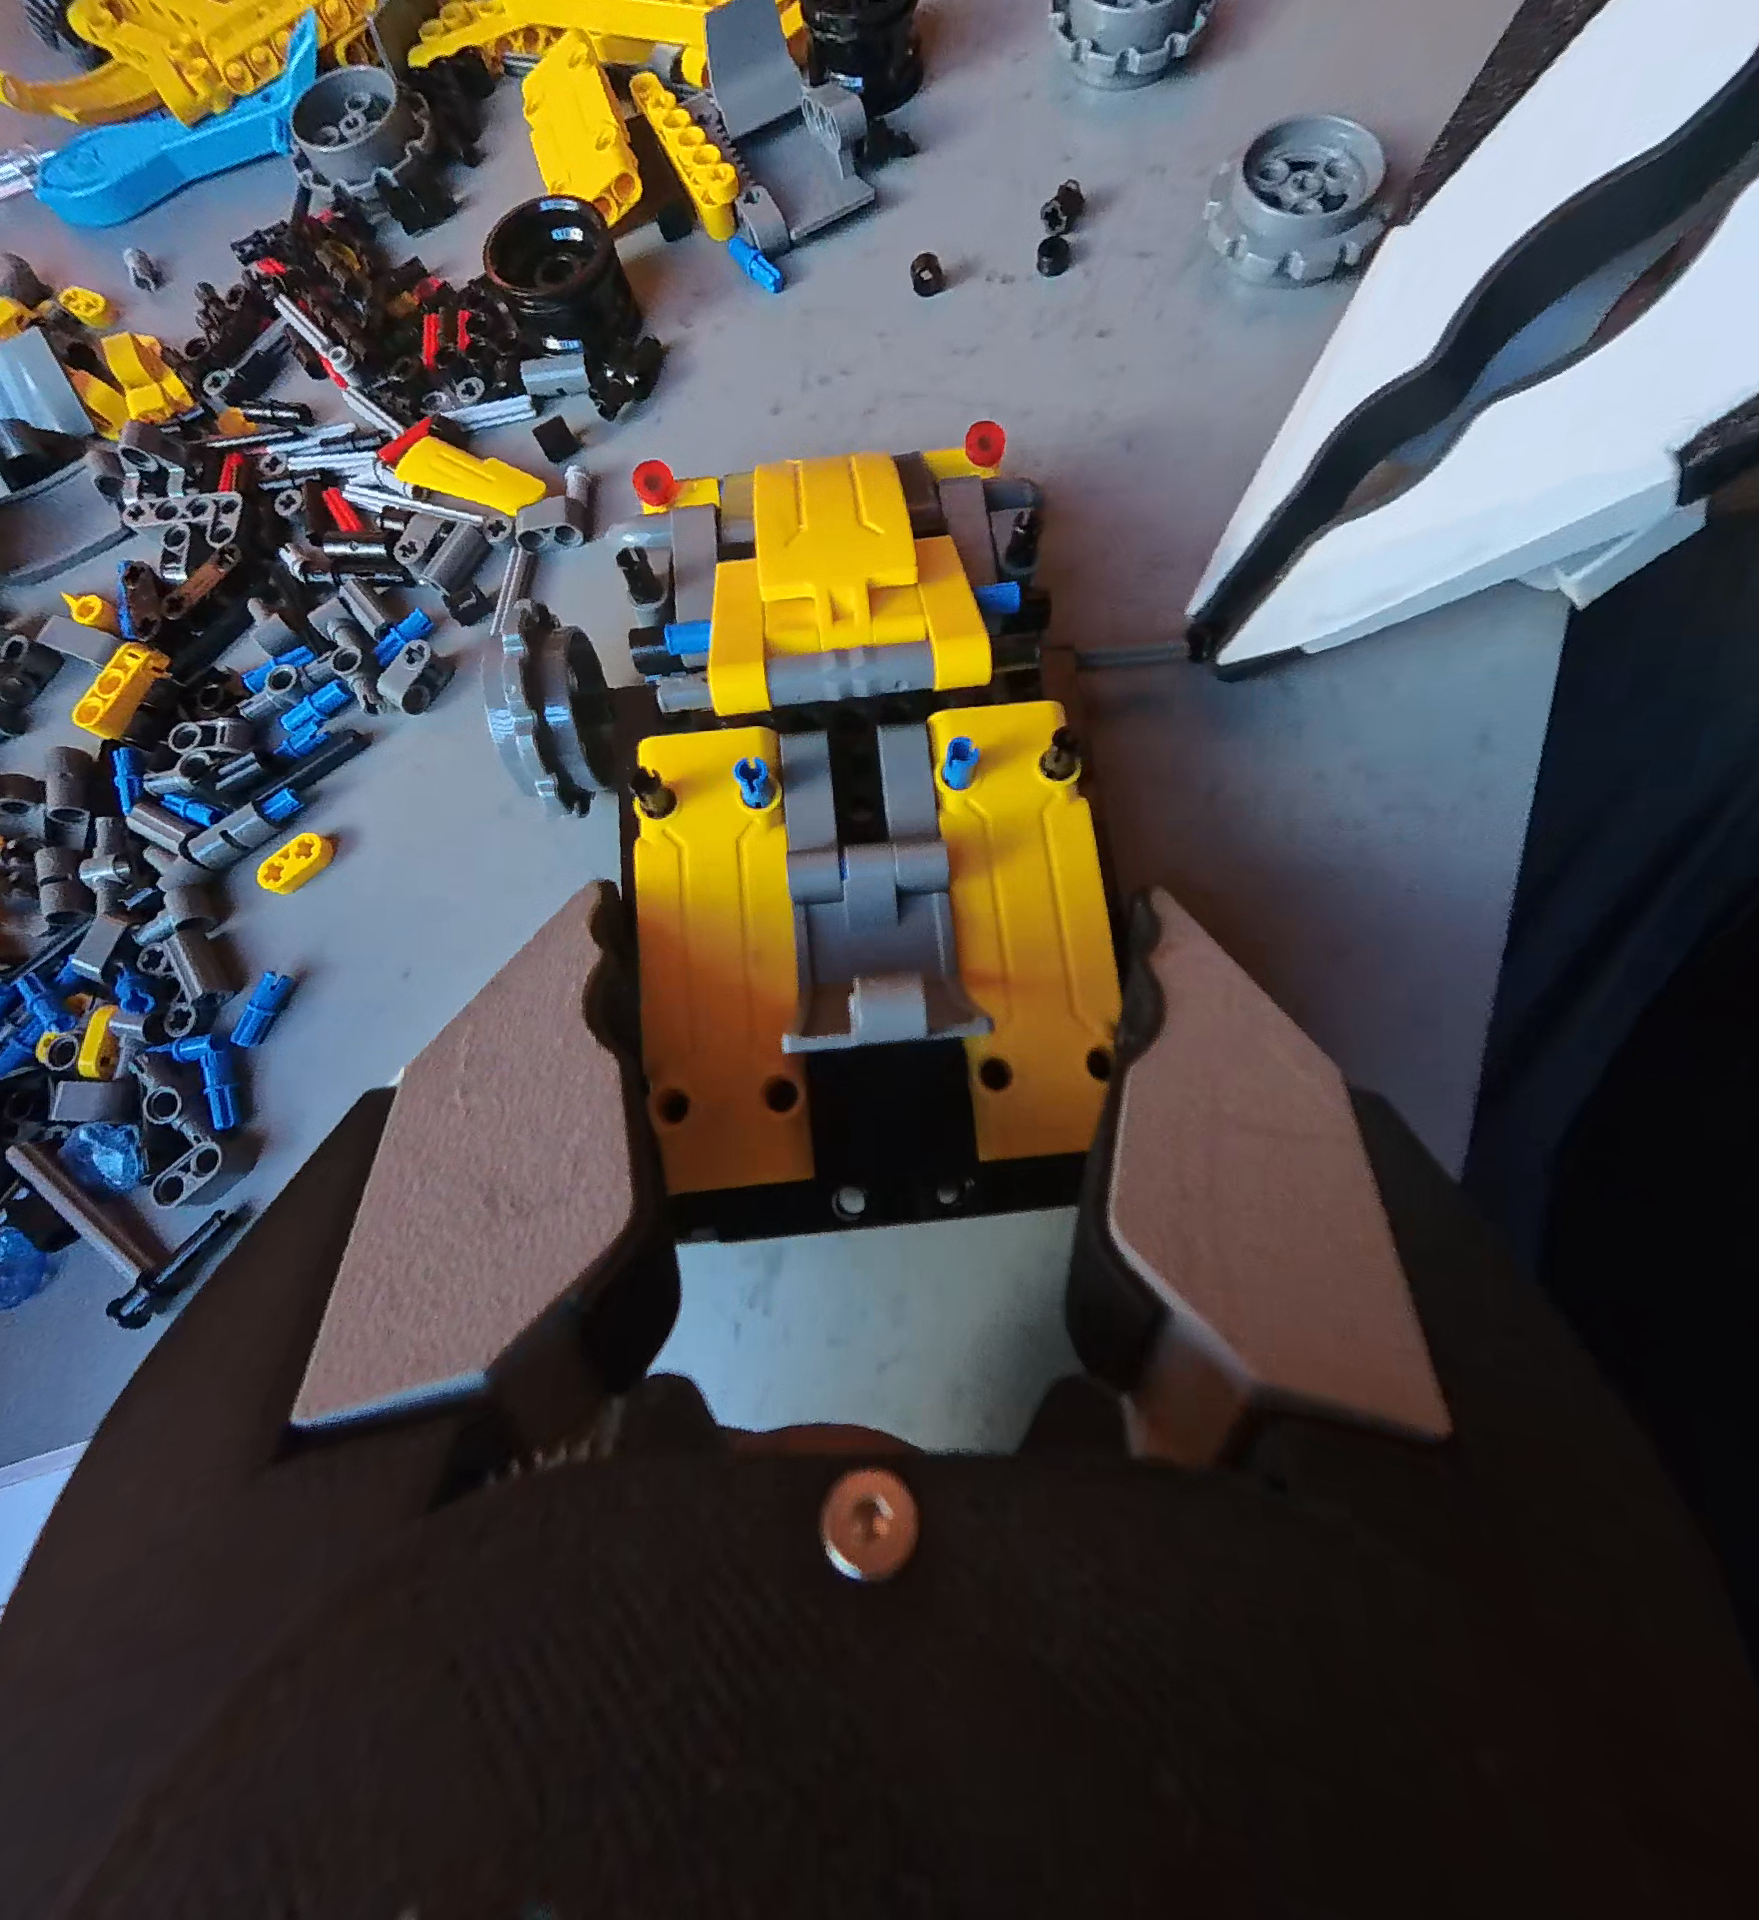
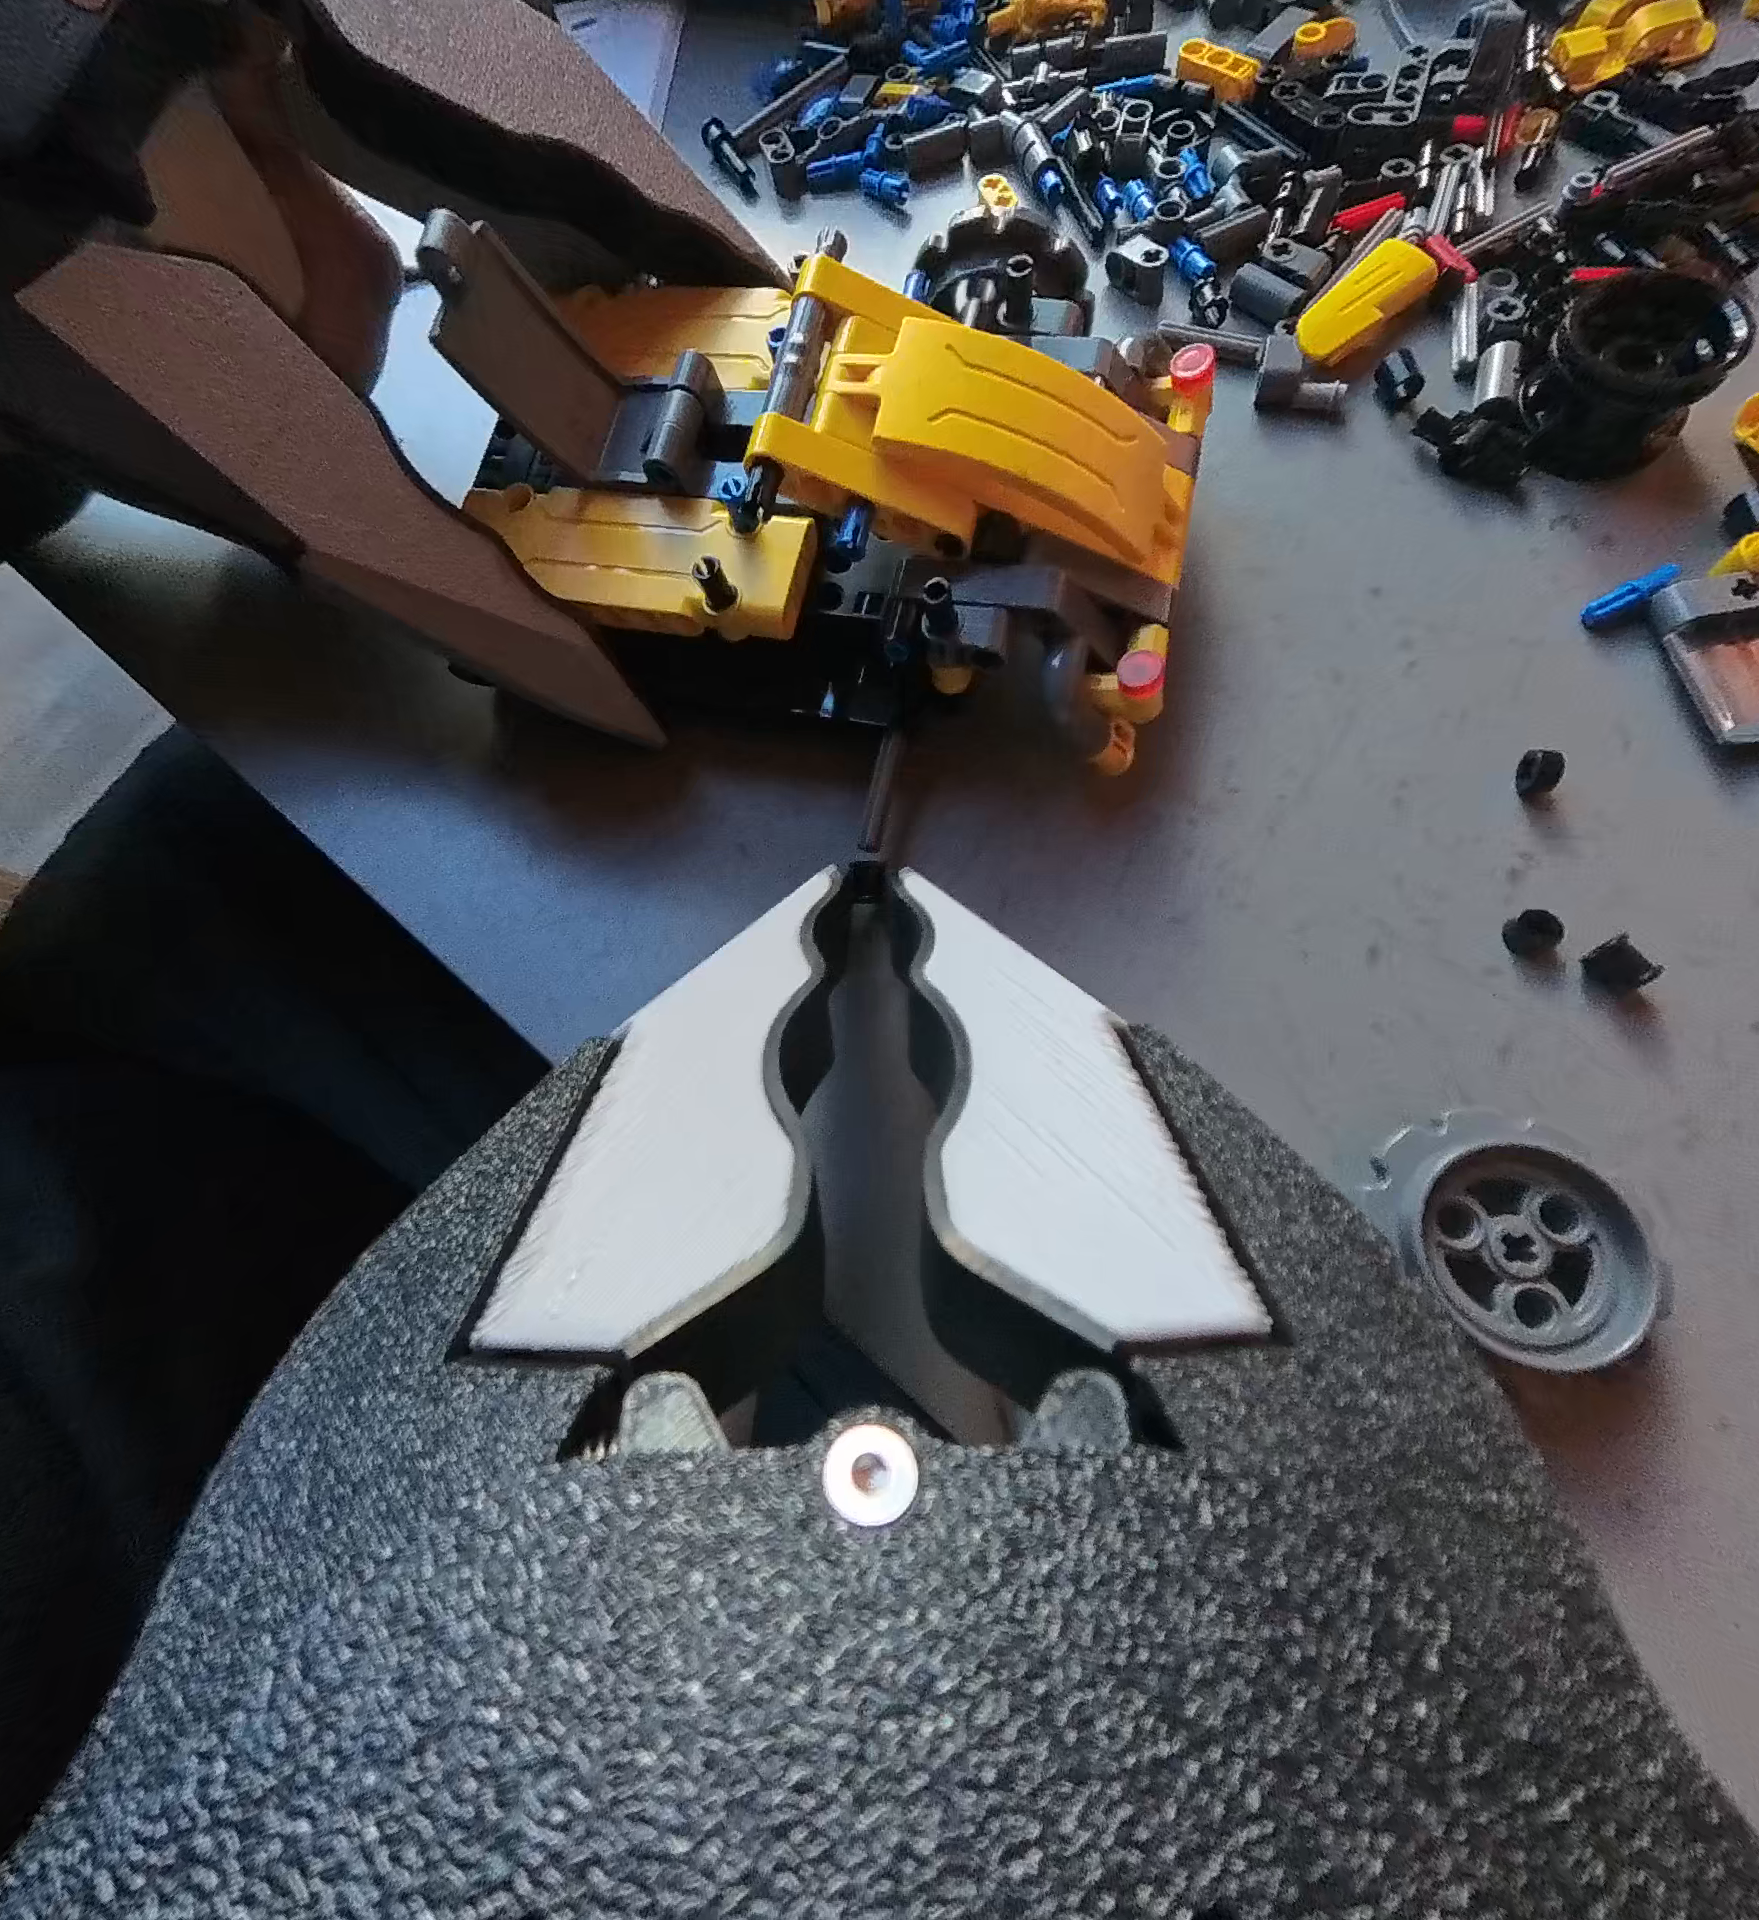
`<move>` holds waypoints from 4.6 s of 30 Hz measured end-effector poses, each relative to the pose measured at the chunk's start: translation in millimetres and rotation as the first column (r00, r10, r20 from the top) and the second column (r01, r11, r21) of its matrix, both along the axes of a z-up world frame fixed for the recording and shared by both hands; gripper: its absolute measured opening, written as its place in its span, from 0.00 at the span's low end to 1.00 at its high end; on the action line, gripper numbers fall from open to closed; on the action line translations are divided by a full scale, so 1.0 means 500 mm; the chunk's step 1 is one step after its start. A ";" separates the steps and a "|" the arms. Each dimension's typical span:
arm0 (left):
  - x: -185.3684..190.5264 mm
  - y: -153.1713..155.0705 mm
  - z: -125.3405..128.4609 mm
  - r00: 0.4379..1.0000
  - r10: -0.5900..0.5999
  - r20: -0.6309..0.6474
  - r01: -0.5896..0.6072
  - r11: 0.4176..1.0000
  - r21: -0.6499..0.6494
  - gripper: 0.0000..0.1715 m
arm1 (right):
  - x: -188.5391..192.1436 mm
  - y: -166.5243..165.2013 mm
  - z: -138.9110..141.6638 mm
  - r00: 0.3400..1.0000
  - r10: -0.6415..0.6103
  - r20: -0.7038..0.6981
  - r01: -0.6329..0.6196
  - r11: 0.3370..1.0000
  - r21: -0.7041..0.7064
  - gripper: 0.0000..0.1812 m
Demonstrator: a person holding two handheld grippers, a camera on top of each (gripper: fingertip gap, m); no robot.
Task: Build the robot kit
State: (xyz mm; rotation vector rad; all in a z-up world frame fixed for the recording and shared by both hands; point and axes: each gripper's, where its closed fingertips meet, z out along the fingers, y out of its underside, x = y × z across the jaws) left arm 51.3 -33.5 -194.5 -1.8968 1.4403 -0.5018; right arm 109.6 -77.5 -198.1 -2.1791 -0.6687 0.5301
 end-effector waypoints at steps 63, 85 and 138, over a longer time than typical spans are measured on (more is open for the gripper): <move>0.008 0.005 0.001 0.999 0.026 0.035 -0.027 0.999 0.021 0.54 | 0.006 0.008 0.001 0.991 -0.097 -0.087 0.084 0.986 -0.144 0.03; 0.009 0.005 0.001 0.999 0.023 0.036 -0.024 0.999 0.022 0.54 | 0.004 0.010 0.002 0.940 -0.149 -0.308 0.026 0.929 -0.369 0.03; 0.008 0.009 0.001 0.999 0.038 0.035 -0.038 0.999 0.025 0.54 | 0.012 0.006 0.004 0.973 -0.070 -0.222 0.010 0.964 -0.265 0.11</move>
